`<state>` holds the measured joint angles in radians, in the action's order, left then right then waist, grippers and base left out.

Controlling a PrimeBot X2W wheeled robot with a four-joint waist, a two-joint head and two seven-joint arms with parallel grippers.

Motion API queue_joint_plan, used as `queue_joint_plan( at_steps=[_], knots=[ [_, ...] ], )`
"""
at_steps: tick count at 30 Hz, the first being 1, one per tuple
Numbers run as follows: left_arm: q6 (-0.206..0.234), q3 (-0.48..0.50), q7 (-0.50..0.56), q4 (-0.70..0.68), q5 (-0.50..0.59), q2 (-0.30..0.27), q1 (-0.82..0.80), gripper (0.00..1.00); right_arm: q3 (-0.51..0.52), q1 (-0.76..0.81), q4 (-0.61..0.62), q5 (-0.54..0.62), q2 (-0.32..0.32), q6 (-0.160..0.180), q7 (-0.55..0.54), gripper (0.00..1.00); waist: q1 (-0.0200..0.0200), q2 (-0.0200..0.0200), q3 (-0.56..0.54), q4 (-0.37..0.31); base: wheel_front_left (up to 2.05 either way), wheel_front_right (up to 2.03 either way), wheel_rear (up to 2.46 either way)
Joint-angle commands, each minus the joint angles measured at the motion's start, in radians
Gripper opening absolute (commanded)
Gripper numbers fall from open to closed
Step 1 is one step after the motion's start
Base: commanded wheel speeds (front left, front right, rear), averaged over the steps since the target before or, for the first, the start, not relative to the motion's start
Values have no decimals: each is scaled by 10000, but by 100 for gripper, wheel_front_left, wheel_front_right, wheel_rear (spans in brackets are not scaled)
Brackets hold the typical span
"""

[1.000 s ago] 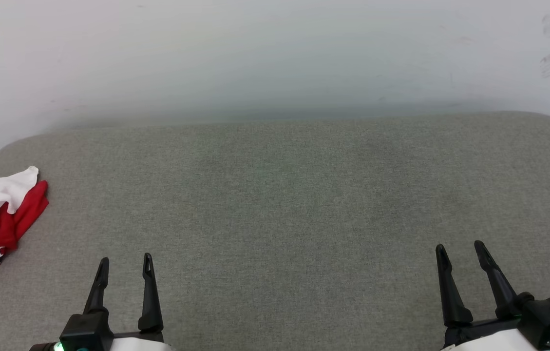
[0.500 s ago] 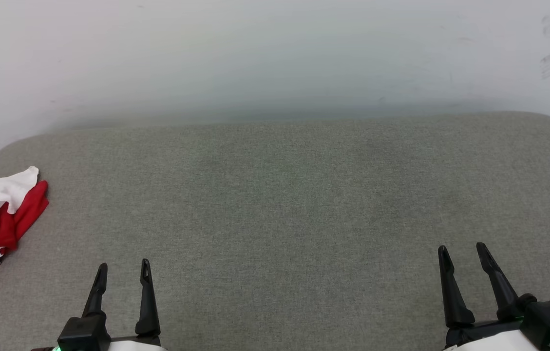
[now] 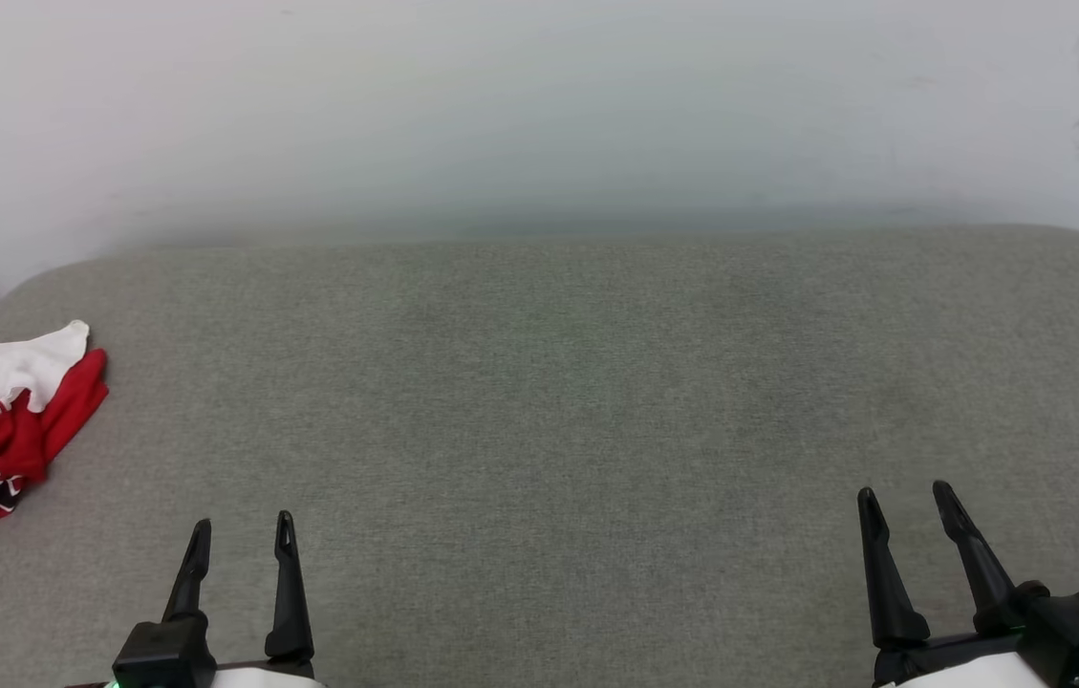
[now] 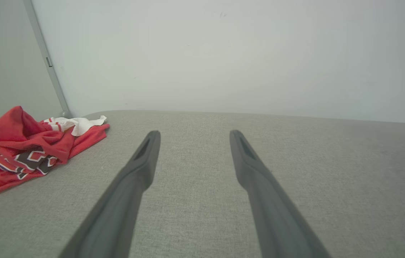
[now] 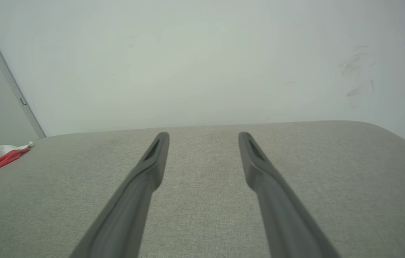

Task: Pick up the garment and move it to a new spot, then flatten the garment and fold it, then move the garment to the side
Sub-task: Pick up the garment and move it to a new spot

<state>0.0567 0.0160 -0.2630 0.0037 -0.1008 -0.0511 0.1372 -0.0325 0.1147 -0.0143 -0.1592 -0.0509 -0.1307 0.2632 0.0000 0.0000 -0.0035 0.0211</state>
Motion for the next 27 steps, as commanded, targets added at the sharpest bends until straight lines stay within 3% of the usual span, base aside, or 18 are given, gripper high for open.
queue_joint_plan(
  at_steps=[1, 10, 27],
  knots=[
    [9, 39, -28, 26, 38, 9, -80, 100, -1, 118, 8, 17, 13, 0, 25, 100, 0, 0, -9, 100, 0, 0, 0],
    [82, 174, -28, 85, -2, 7, -83, 100, -48, 267, 26, 278, 13, 1, 23, 100, 0, 0, -66, 950, 0, 0, 0],
    [22, 478, -28, 105, -79, 6, 215, 100, -175, 491, 131, 319, 15, 1, 23, 100, 0, 0, -273, 3457, 0, 0, 0]
  ],
)
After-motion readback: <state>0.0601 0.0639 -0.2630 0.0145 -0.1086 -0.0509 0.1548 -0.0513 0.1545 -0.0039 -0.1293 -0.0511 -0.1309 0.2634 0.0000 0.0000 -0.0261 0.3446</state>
